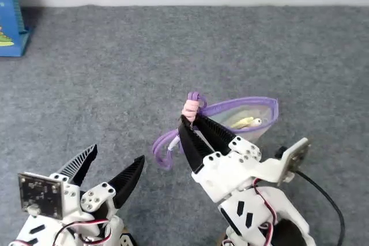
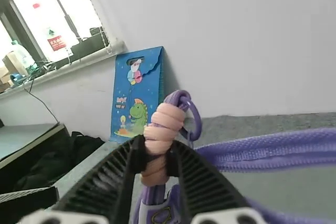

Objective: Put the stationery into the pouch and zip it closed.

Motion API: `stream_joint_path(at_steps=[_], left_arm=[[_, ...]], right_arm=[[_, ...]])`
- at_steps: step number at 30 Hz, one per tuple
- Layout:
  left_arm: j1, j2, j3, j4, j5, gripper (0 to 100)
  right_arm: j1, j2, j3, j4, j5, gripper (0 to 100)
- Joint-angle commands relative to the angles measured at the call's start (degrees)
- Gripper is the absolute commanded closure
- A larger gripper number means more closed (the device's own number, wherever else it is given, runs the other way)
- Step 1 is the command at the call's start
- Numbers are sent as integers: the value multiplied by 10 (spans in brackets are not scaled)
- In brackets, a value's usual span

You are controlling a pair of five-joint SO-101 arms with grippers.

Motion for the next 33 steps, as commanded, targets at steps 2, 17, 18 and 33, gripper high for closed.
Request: stream_joint_path(at_steps=[2, 17, 18, 33], left_arm=[[2, 16, 9, -18, -41, 681], [3, 17, 123, -137, -54, 681], [10, 17, 124, -137, -55, 681], [149, 16, 176, -192, -77, 681]], right_arm=[[-1, 8, -5, 35, 58, 991], [0, 7, -81, 208, 209, 991], [0, 7, -82, 211, 209, 991], [-3, 7, -129, 281, 207, 991]])
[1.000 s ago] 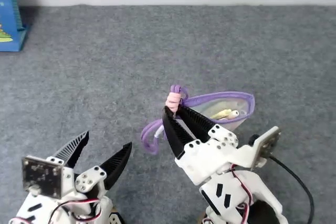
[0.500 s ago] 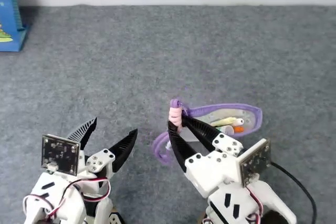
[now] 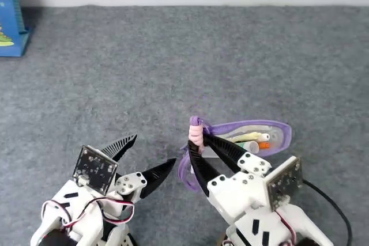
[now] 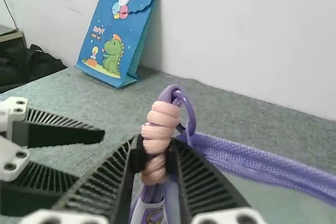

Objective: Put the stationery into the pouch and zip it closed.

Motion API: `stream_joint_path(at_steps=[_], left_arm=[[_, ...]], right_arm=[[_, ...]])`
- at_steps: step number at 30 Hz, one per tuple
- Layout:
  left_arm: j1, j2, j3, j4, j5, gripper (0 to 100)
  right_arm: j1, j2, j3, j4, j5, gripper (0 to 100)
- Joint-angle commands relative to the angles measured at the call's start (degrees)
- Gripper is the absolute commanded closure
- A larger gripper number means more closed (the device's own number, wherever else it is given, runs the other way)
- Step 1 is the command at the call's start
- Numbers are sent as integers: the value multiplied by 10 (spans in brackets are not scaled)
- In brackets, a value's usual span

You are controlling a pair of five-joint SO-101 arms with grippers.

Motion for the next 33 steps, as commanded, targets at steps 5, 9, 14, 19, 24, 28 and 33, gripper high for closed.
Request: stream_joint_path(at_steps=[5, 9, 14, 19, 24, 28, 33], left_arm=[[20, 11, 35, -67, -7, 681], [62, 8, 49, -52, -9, 681], [71, 8, 28, -14, -34, 681], [72, 11, 39, -71, -35, 681], [89, 12, 52, -126, -33, 681], [134, 12, 52, -126, -33, 681], [136, 21, 51, -144, -35, 681]], right_arm=[[0, 9, -25, 58, 3, 991], [0, 9, -22, 54, -25, 991], [0, 9, -22, 53, -33, 991], [0, 9, -22, 57, -33, 991], [0, 9, -22, 58, -33, 991], [-1, 9, -23, 65, -33, 991], [-1, 9, -23, 65, -33, 991]])
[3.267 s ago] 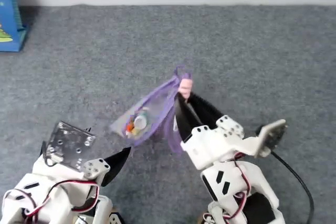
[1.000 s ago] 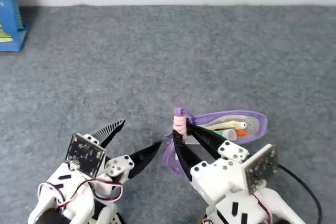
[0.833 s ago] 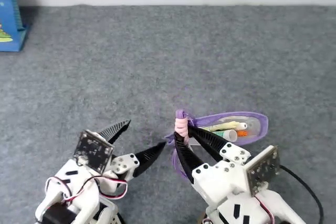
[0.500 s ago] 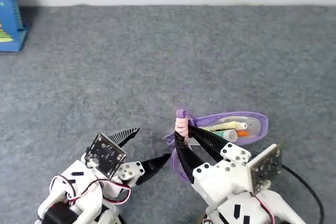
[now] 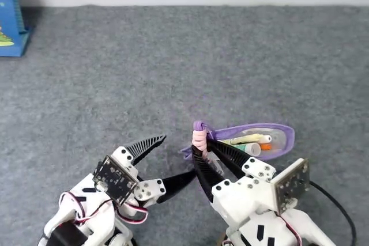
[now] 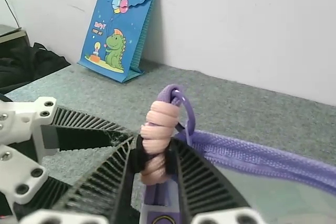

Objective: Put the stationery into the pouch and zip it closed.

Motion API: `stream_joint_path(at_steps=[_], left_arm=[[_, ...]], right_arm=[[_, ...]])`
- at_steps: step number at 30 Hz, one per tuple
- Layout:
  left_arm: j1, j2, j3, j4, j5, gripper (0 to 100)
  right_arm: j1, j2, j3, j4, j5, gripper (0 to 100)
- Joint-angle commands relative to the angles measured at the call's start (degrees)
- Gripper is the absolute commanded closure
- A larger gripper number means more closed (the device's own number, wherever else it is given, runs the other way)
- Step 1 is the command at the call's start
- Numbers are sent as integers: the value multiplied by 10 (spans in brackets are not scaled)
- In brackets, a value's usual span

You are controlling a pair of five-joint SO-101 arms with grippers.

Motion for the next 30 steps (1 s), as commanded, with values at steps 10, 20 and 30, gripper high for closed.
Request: stream_joint_path(at_steps=[10, 20, 30], left_arm=[[5, 273, -87, -98, -26, 681], [29, 308, -129, -111, -26, 684], [38, 306, -130, -113, -24, 814]], right_arm=[[-1, 9, 4, 22, -8, 991], [-1, 9, 4, 29, -8, 991], [-1, 9, 4, 30, -8, 991]])
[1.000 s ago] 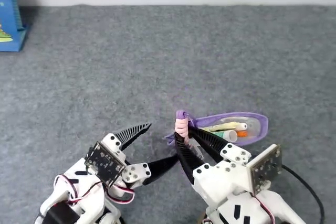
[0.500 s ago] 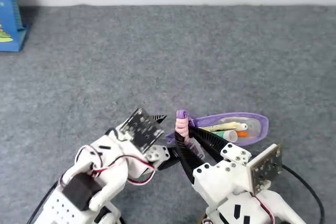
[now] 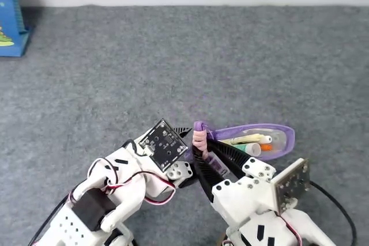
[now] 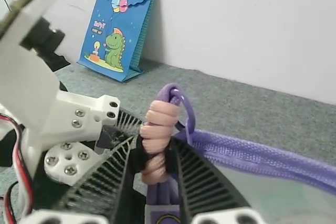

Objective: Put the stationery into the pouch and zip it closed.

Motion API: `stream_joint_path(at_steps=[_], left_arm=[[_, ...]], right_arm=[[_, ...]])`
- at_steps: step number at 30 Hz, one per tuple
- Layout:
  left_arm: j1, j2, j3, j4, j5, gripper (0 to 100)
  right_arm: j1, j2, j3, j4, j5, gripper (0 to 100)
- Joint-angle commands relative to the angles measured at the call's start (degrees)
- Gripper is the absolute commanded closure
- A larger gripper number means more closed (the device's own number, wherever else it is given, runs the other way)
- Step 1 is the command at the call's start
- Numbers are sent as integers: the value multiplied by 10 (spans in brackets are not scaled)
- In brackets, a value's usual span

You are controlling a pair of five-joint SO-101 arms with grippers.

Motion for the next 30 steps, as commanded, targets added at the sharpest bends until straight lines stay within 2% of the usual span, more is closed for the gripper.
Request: stream_joint_path(at_steps=[1, 5, 12, 19, 28, 30], left_arm=[[1, -5, -38, -18, -3, 854], [1, -5, -40, -18, -5, 992], [-3, -5, -38, -12, -3, 988], [-3, -15, -39, 29, -3, 988], [0, -220, -37, 121, -5, 983], [0, -265, -35, 144, -5, 930]], right_arm=[[-1, 9, 4, 26, -8, 991], [-1, 9, 4, 26, -8, 991], [0, 9, 4, 26, -8, 991], [3, 9, 2, 24, -8, 991], [17, 9, 4, 8, -10, 991], [33, 9, 4, 7, -25, 991]])
